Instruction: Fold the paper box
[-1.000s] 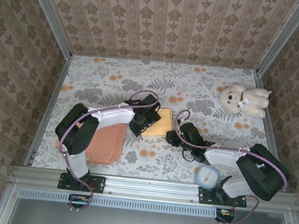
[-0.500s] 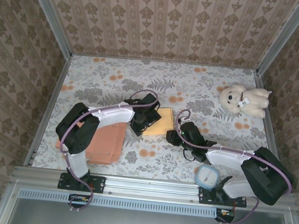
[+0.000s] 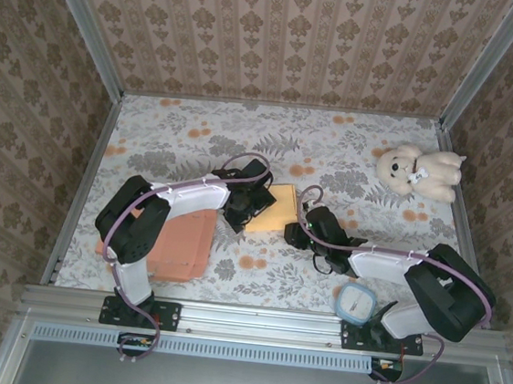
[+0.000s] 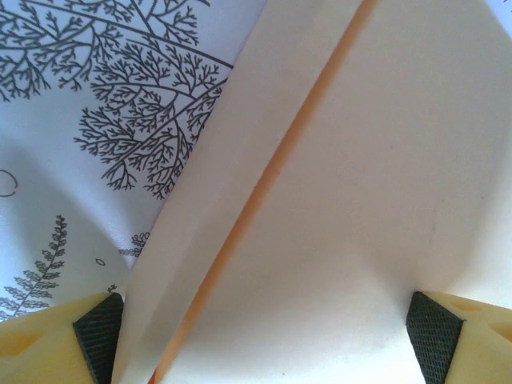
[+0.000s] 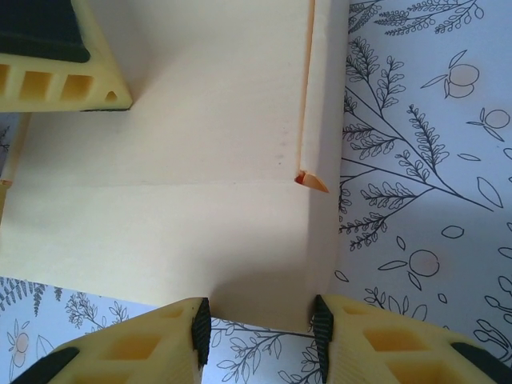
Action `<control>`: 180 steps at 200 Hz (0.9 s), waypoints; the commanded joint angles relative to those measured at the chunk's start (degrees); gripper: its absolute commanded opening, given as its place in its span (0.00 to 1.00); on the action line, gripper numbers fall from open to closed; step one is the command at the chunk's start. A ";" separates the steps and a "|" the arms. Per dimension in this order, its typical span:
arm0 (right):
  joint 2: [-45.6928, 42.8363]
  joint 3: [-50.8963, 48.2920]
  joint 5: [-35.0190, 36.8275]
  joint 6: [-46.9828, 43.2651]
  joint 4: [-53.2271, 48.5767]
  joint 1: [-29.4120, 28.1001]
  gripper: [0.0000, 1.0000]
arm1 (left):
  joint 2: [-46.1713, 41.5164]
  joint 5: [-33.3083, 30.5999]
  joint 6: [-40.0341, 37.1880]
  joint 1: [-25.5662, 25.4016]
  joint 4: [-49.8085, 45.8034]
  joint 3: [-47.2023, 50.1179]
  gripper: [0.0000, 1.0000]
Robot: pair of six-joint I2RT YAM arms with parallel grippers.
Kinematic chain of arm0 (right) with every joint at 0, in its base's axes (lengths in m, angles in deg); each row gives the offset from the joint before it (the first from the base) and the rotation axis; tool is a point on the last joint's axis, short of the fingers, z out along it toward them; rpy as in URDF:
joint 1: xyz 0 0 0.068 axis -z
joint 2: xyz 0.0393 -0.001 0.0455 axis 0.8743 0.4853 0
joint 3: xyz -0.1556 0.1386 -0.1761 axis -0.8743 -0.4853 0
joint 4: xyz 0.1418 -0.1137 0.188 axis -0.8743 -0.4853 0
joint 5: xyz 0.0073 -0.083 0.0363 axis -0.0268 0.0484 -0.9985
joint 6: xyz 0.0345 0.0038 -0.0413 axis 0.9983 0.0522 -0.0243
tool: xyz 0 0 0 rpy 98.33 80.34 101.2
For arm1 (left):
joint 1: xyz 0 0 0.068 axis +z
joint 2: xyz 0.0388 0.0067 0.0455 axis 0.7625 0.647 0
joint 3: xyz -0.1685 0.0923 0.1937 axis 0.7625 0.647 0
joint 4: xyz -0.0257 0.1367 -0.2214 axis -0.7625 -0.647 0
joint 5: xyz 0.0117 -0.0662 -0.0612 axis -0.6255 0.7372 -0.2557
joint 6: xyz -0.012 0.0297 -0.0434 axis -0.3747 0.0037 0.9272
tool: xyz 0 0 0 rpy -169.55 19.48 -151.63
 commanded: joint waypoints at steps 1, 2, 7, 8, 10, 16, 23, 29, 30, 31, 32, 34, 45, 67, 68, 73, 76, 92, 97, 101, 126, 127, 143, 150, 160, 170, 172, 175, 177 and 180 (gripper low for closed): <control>0.72 2.09 -2.72 -0.47 2.62 -0.25 0.42 | 2.23 -0.29 0.26 0.08 -5.91 2.24 0.92; 0.73 2.13 -2.72 -0.48 2.56 -0.26 0.42 | 2.26 -0.32 0.25 0.13 -5.96 2.19 0.92; 0.66 2.25 -2.37 -0.66 2.43 -0.18 0.42 | 2.22 -0.51 0.08 0.11 -6.32 1.98 0.92; 0.65 2.30 -2.33 -0.71 2.33 -0.13 0.42 | 2.21 -0.47 0.07 0.14 -6.34 2.02 0.92; 0.67 2.38 -2.25 -0.74 2.24 -0.10 0.42 | 2.23 -0.44 0.13 0.16 -6.43 2.00 0.92; 0.80 2.52 -2.13 -1.01 2.02 -0.03 0.42 | 2.30 -0.58 0.05 0.13 -6.43 2.00 0.92; 0.83 2.70 -1.89 -1.31 1.85 0.13 0.42 | 2.38 -0.53 0.03 0.16 -6.45 1.99 0.92; 0.95 2.86 -1.72 -1.49 1.76 0.22 0.42 | 2.51 -0.48 0.02 0.11 -6.44 1.98 0.92; 0.97 2.87 -1.69 -1.56 1.73 0.24 0.42 | 2.53 -0.50 0.00 0.10 -6.45 1.97 0.92; 0.98 2.87 -1.68 -1.55 1.72 0.25 0.42 | 2.55 -0.51 -0.01 0.13 -6.45 2.01 0.92; 1.03 2.92 -1.68 -1.59 1.72 0.30 0.42 | 2.55 -0.47 0.03 0.15 -6.45 1.99 0.92; 1.07 2.96 -1.63 -1.67 1.71 0.34 0.42 | 2.58 -0.49 -0.01 0.12 -6.45 2.04 0.92; 1.48 3.26 -1.58 -2.10 1.59 0.57 0.42 | 2.65 -0.51 -0.09 0.16 -6.44 1.95 0.92; 1.96 3.49 -1.92 -2.38 1.58 0.88 0.40 | 2.82 -0.52 -0.31 0.12 -6.63 1.88 0.92; 1.96 3.49 -1.97 -2.40 1.60 0.88 0.40 | 2.82 -0.52 -0.25 0.15 -6.63 1.79 0.92; 2.10 3.49 -2.09 -2.40 1.67 0.95 0.39 | 2.82 -0.61 -0.35 0.17 -6.67 1.72 0.92; 2.10 3.49 -2.18 -2.42 1.77 0.97 0.39 | 2.81 -0.60 -0.36 0.16 -6.75 1.71 0.92; 2.08 3.41 -3.17 -2.10 2.39 0.97 0.37 | 2.82 -0.69 -0.60 0.12 -7.07 1.61 0.92; 2.11 3.32 -3.52 -2.06 2.49 0.97 0.37 | 2.82 -0.70 -0.63 0.16 -7.07 1.57 0.92; 1.97 3.32 -3.80 -1.98 2.59 0.95 0.36 | 2.82 -0.69 -0.59 0.17 -7.07 1.55 0.92; 1.84 3.16 -5.84 -1.33 3.28 0.97 0.34 | 2.73 -0.92 -0.72 0.17 -7.25 1.68 0.92; 1.81 3.15 -5.91 -1.35 3.33 0.97 0.34 | 2.78 -0.94 -0.73 0.12 -7.25 1.65 0.92; 1.74 3.10 -6.39 -1.04 3.58 0.97 0.34 | 2.82 -1.03 -0.79 0.17 -7.38 1.62 0.92; 1.63 3.11 -6.65 -0.95 3.65 0.97 0.34 | 2.89 -1.04 -0.78 0.16 -7.42 1.55 0.92; 1.61 3.08 -7.17 -0.72 3.78 0.97 0.34 | 2.95 -1.13 -0.95 0.17 -7.57 1.49 0.92; 1.55 3.14 -7.92 -0.54 3.99 0.97 0.34 | 2.94 -1.16 -1.05 0.17 -7.85 1.41 0.92; 1.53 3.10 -8.02 -0.46 4.06 0.97 0.34 | 2.92 -1.17 -1.07 0.17 -7.86 1.43 0.92; 1.52 3.14 -8.26 -0.34 4.15 0.99 0.34 | 2.95 -1.15 -1.12 0.16 -7.86 1.44 0.92; 1.50 3.14 -8.37 -0.32 4.21 0.97 0.34 | 2.92 -1.21 -1.15 0.17 -7.79 1.44 0.92; 1.46 3.14 -8.54 -0.24 4.30 0.97 0.34 | 2.91 -1.30 -1.12 0.15 -7.85 1.40 0.92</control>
